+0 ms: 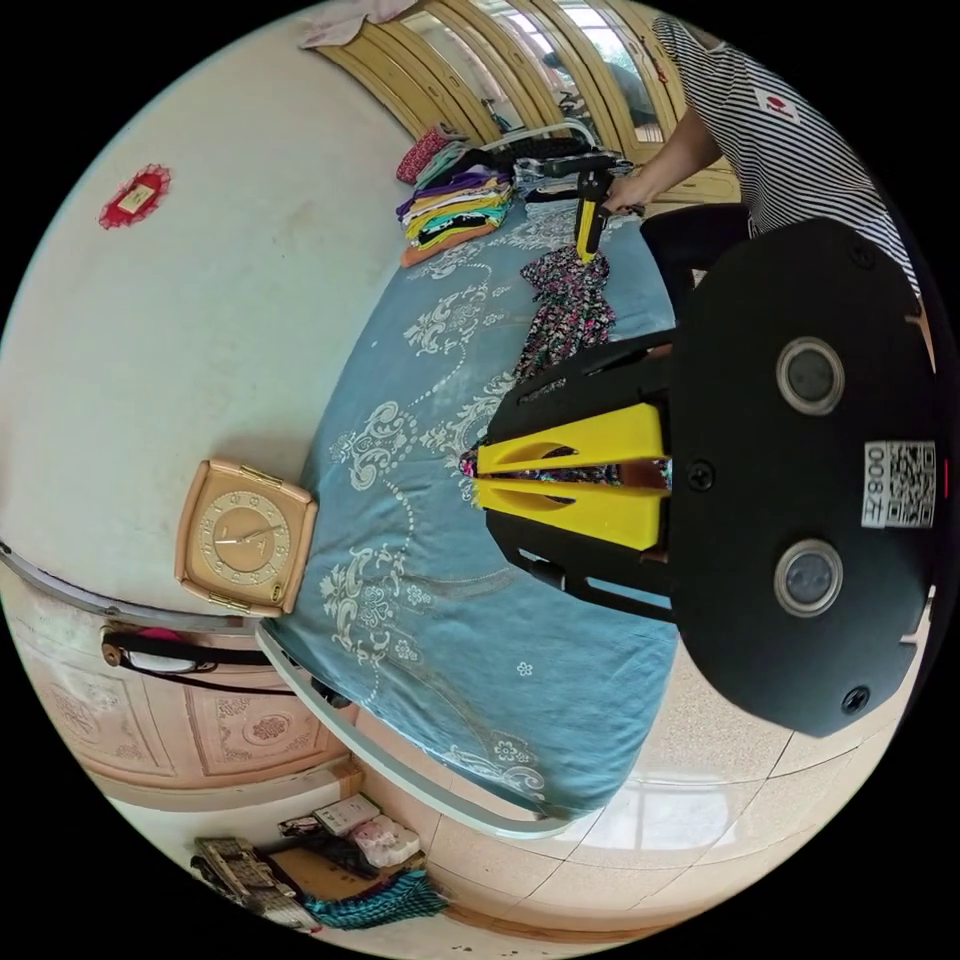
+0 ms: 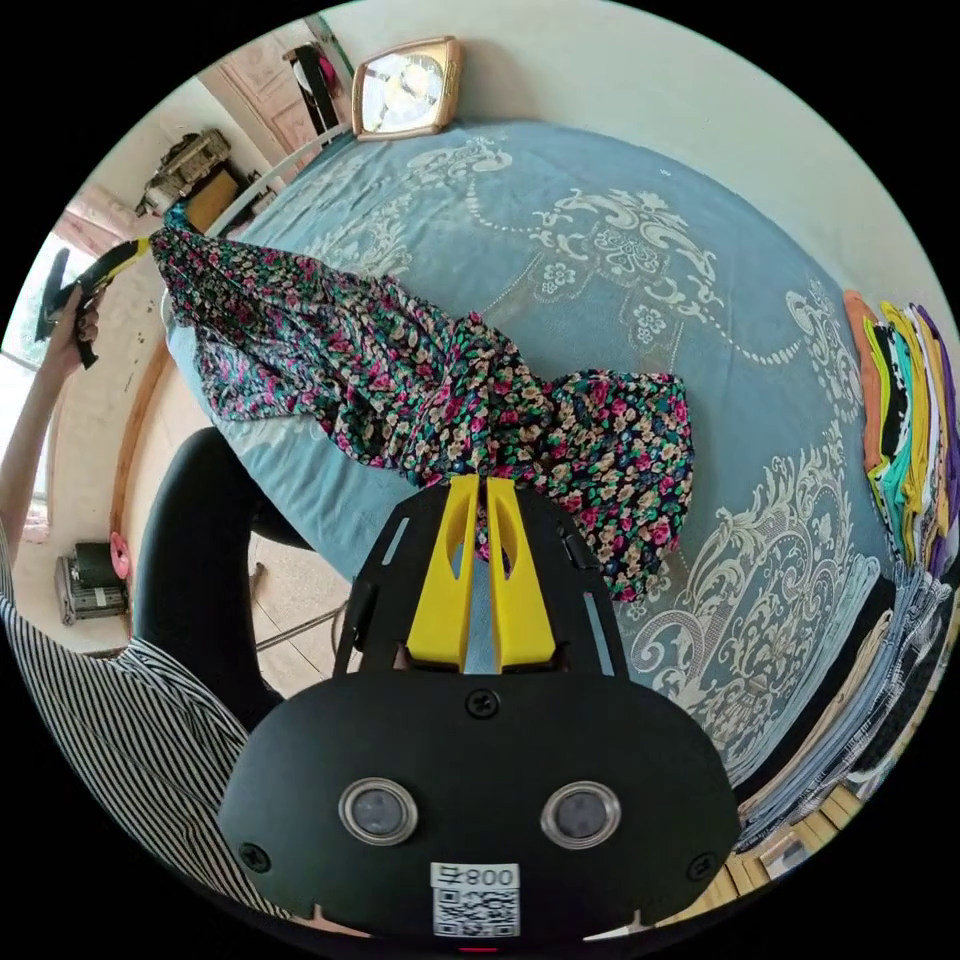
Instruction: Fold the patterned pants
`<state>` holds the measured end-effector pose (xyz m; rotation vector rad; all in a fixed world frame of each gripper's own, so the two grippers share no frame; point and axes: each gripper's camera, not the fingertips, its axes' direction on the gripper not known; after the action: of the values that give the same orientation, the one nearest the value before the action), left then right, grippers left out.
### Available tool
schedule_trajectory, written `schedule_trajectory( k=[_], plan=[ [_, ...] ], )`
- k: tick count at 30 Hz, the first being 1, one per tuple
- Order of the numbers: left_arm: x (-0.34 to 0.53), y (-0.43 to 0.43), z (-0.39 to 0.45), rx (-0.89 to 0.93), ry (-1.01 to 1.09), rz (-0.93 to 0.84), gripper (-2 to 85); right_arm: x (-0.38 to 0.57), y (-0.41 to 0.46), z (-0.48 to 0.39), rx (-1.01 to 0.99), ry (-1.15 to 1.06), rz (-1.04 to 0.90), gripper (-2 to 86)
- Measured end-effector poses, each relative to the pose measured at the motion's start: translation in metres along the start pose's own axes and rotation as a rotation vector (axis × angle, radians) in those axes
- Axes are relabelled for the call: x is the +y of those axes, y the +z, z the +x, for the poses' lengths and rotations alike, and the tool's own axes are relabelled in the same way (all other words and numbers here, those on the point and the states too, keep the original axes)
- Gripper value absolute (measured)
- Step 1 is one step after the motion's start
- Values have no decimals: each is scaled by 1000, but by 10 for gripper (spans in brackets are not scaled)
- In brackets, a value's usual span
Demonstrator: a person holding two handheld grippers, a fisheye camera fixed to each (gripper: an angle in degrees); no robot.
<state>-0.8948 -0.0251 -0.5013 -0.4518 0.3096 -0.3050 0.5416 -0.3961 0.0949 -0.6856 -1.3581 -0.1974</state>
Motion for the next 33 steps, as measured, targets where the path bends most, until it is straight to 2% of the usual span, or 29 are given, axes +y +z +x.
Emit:
schedule_trajectory(
  k=[6,9,21,26,28,31,33],
  plan=[
    [-37,-37,-26,-36,-20,139,5,43,-129,76,-343,139,287,10],
    [-50,-49,-36,-12,-43,200,5,74,-179,118,-449,225,435,9],
    [-39,-125,-55,53,31,417,6,190,-287,189,-533,340,761,7],
    [-56,-131,-70,-32,29,409,8,212,-319,216,-417,412,794,9],
    [-76,-109,-82,-67,3,340,10,210,-324,234,-401,454,800,10],
    [-103,-49,-106,-172,-66,181,15,182,-311,281,-389,514,693,17],
    [-108,-2,-129,-82,-152,72,22,147,-273,325,-376,572,496,27]
  ],
)
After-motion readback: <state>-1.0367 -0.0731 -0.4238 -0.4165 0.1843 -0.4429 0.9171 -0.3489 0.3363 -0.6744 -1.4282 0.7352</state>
